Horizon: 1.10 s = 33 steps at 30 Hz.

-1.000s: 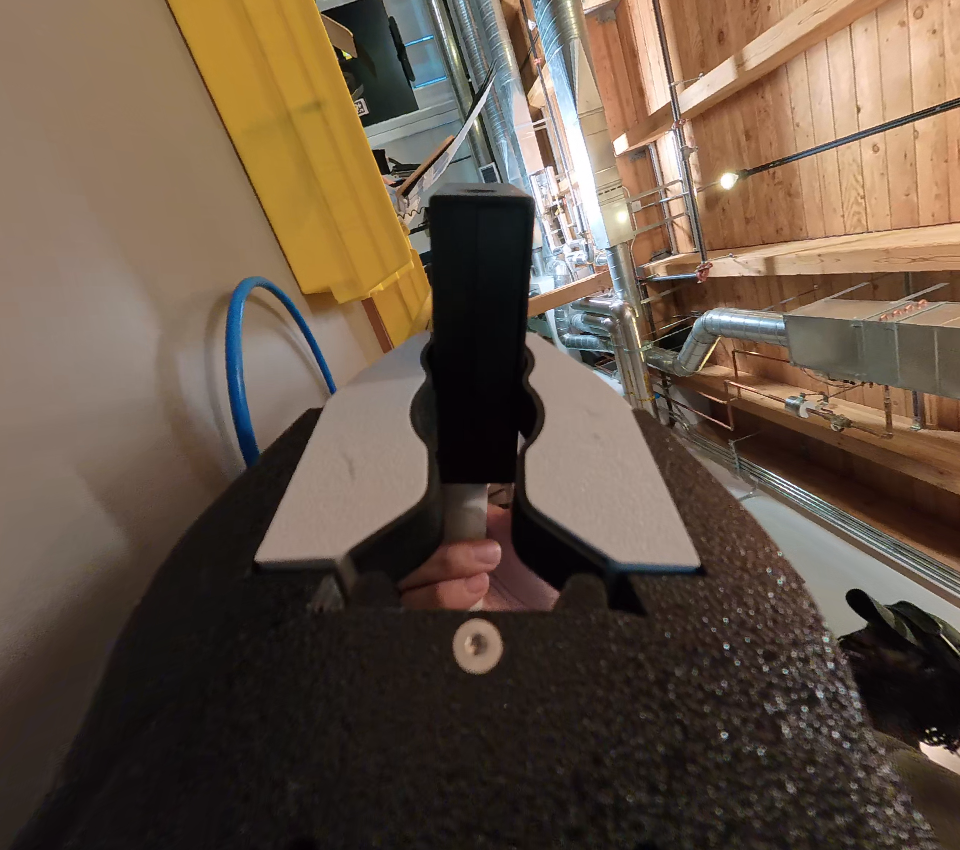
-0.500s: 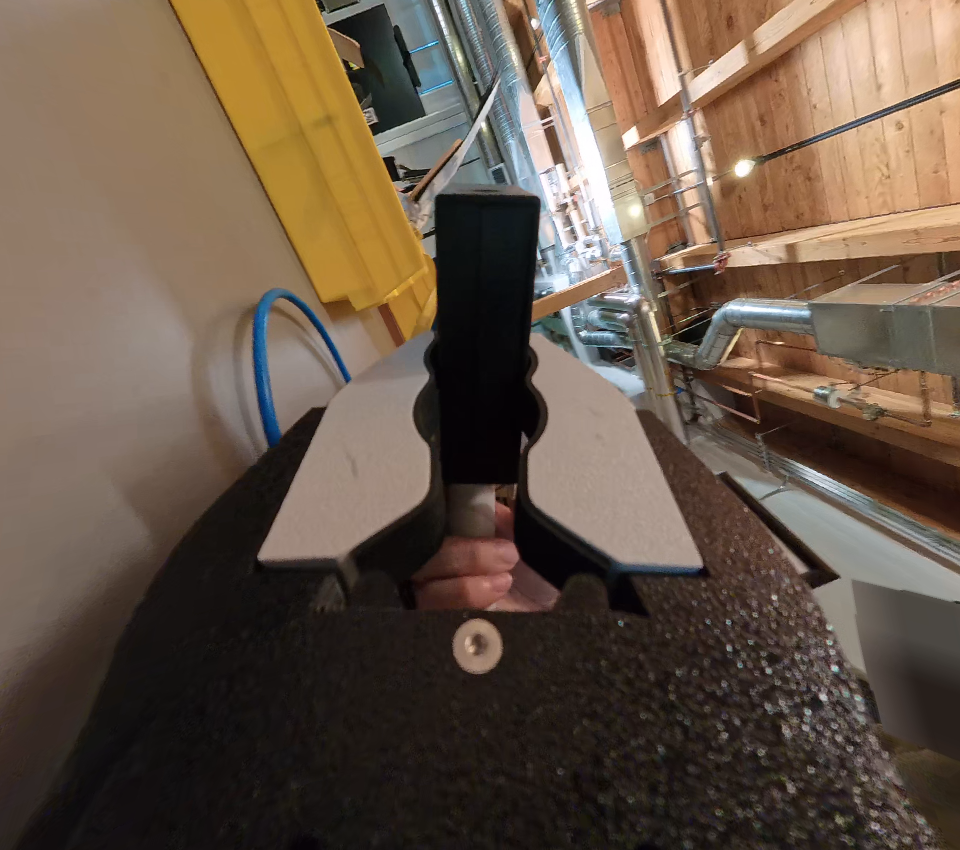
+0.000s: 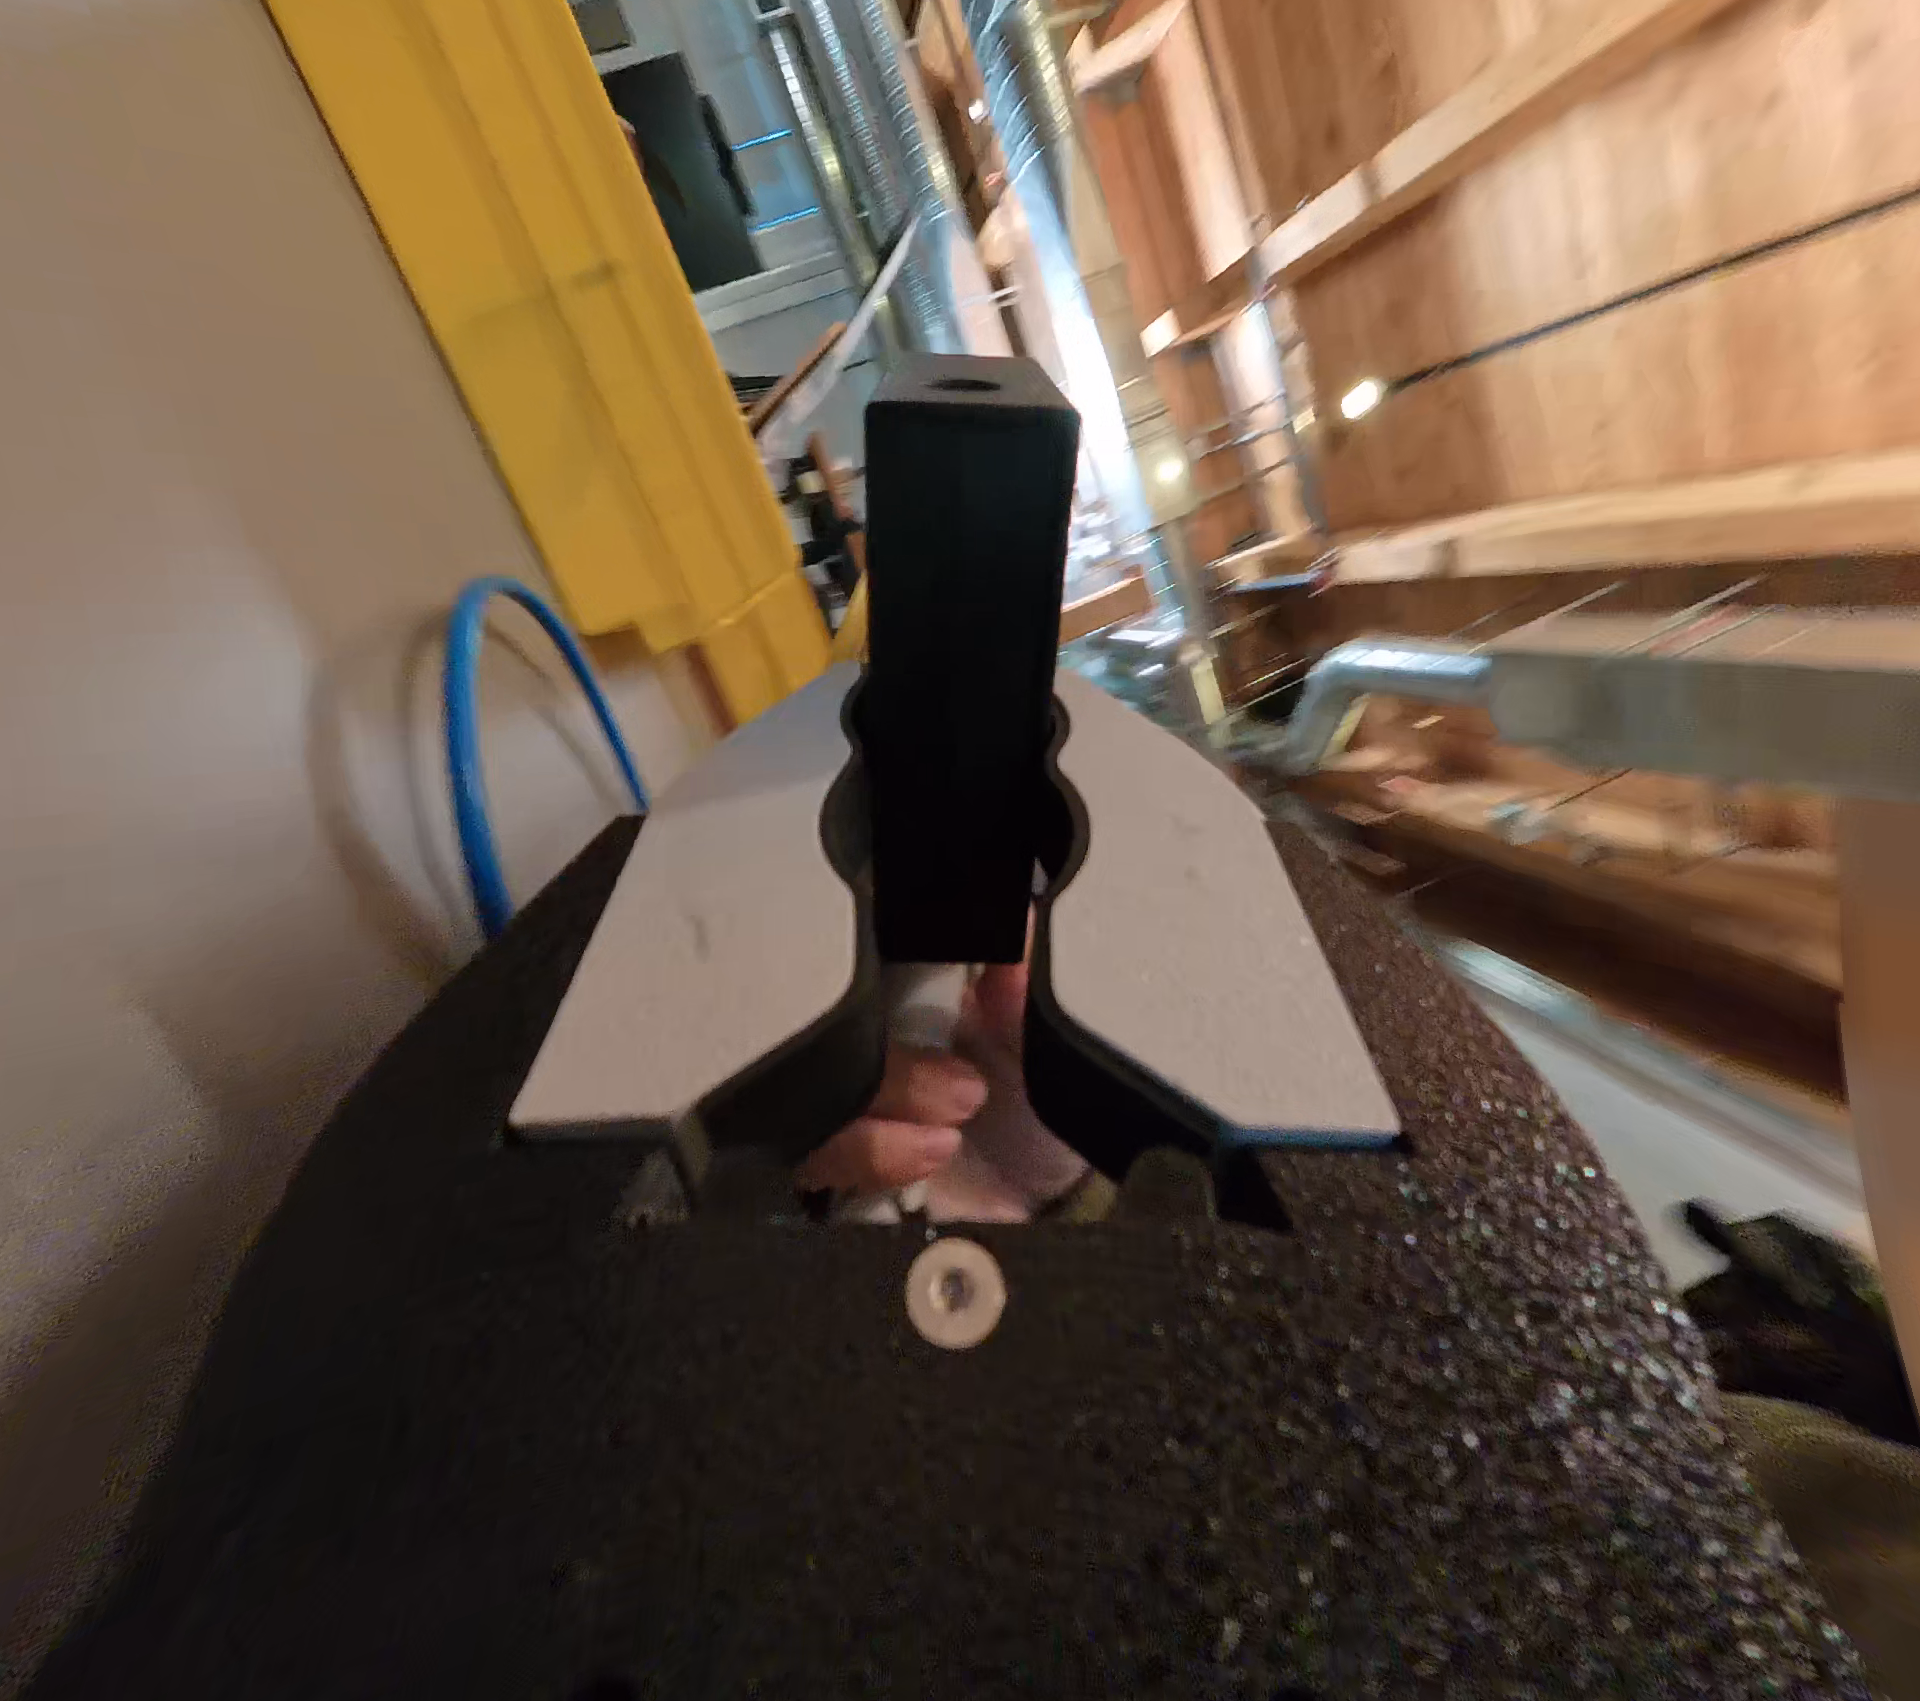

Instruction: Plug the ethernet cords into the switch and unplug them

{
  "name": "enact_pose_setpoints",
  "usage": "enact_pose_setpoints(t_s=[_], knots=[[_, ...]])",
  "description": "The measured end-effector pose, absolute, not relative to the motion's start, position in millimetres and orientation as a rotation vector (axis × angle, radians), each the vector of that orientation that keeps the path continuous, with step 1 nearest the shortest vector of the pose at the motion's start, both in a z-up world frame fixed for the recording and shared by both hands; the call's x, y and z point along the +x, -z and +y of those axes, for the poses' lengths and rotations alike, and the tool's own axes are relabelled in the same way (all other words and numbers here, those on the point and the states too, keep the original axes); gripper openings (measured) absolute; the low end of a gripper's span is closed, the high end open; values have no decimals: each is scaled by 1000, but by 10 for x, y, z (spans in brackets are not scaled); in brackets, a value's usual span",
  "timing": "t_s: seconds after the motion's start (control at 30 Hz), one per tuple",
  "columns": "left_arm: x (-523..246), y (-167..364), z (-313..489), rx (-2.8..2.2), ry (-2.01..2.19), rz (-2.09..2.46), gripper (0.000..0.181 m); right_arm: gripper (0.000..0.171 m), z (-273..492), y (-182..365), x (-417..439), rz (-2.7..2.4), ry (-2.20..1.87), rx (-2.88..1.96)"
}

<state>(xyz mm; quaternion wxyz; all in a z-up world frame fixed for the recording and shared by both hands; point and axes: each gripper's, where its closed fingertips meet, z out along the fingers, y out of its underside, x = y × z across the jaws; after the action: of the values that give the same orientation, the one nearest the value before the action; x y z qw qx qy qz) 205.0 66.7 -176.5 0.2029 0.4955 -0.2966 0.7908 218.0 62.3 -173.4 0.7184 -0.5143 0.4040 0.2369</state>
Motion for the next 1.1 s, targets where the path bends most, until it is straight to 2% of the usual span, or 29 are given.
enact_pose_setpoints(t_s=[0.1,0.27,0.43,0.6,0.83,1.1], knots=[[2059,1708,688,1335,-2202,-658,27,13,647,1666,2186,886,-511,-1164],[2054,1621,702,1346,-2347,-852,26,13,656,1583,2181,854,-588,-1109],[2069,1675,735,1340,-2197,-565,27,13,683,1649,2185,837,-511,-1180],[2086,1675,724,1392,-2321,-757,27,13,666,1637,2191,850,-571,-1100],[2085,1673,760,1388,-2379,-757,27,13,656,1645,2185,984,-596,-855],[2111,1702,757,1423,-2390,-722,27,13,628,1698,2197,1028,-604,-790]])
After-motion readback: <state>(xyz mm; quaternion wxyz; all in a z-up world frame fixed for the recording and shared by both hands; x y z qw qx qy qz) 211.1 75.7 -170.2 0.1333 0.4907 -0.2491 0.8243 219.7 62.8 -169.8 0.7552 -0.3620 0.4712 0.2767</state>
